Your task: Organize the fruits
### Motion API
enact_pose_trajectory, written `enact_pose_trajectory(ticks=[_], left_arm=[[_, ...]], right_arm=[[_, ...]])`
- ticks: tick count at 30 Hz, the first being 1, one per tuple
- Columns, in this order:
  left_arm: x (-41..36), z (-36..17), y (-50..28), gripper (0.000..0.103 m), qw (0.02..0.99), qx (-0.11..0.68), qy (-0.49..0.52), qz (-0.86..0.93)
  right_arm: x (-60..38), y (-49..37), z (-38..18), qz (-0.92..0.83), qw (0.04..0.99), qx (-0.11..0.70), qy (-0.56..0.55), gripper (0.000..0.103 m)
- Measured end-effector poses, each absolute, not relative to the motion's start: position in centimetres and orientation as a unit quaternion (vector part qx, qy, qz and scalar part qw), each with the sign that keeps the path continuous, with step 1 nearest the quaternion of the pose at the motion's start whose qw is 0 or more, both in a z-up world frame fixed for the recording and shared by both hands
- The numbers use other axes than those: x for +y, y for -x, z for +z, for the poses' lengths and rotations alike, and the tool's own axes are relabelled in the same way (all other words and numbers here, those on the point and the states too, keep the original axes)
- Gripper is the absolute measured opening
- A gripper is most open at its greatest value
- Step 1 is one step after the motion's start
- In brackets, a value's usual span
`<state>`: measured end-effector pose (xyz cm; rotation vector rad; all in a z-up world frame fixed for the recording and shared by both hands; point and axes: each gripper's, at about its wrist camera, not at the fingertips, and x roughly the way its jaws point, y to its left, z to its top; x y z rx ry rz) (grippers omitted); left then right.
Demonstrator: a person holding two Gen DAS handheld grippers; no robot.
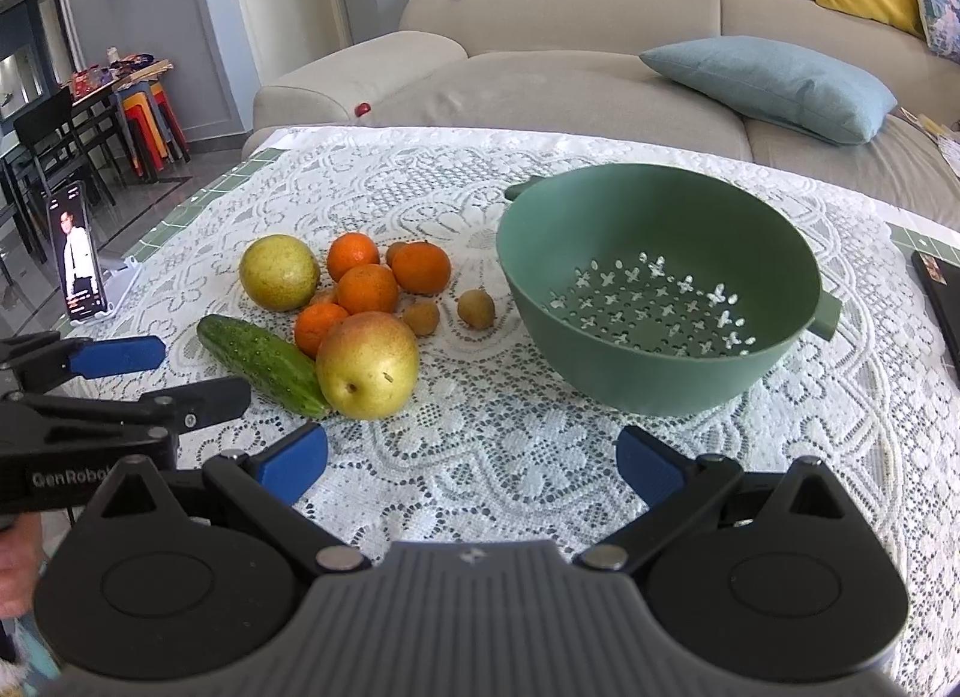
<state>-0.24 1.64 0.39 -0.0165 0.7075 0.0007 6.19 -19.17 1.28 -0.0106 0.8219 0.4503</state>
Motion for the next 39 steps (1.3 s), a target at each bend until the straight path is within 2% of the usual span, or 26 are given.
enact_pose_trajectory(ticks=[3,4,6,12,15,20,26,34,39], left_arm=[[2.6,0.3,-0.1,0.087,0.935,0.355,0.021,-0.005],[3.0,0.3,-0.2,0.085,0.934,0.357,0.026,-0.006],[3.6,0.3,-0.3,0.084,0.932,0.36,0.035,-0.005],[5.1,0.3,-1.0,0.072,0.925,0.378,0.036,-0.007],[5.4,0.2,-1.3,0.064,0.919,0.394,0.024,-0.007],[6.3,0.5,-2.7,0.06,0.909,0.416,0.007,-0.014],[7.4,0.8,-5.9,0.06,0.903,0.426,-0.043,-0.032],[8.2,-1.2,-9.7,0.069,0.888,0.43,-0.157,-0.052],[8.9,-2.1,-11.1,0.087,0.888,0.429,-0.146,-0.078]], right_arm=[[-19.0,-6.3,1.4,0.224,0.892,0.392,0.007,0.096],[-18.9,-6.3,1.5,0.225,0.892,0.392,0.01,0.091],[-18.6,-6.6,1.6,0.229,0.89,0.394,0.007,0.087],[-17.0,-8.0,1.5,0.255,0.892,0.373,-0.023,0.085],[-15.5,-9.8,1.0,0.243,0.888,0.389,-0.031,0.082],[-14.6,-13.0,-0.6,0.239,0.853,0.454,-0.092,0.082],[-13.1,-15.0,-1.3,0.233,0.831,0.493,-0.109,0.082],[-12.0,-16.5,-3.3,0.229,0.795,0.547,-0.126,0.078],[-11.6,-16.6,-3.9,0.238,0.785,0.557,-0.128,0.078]])
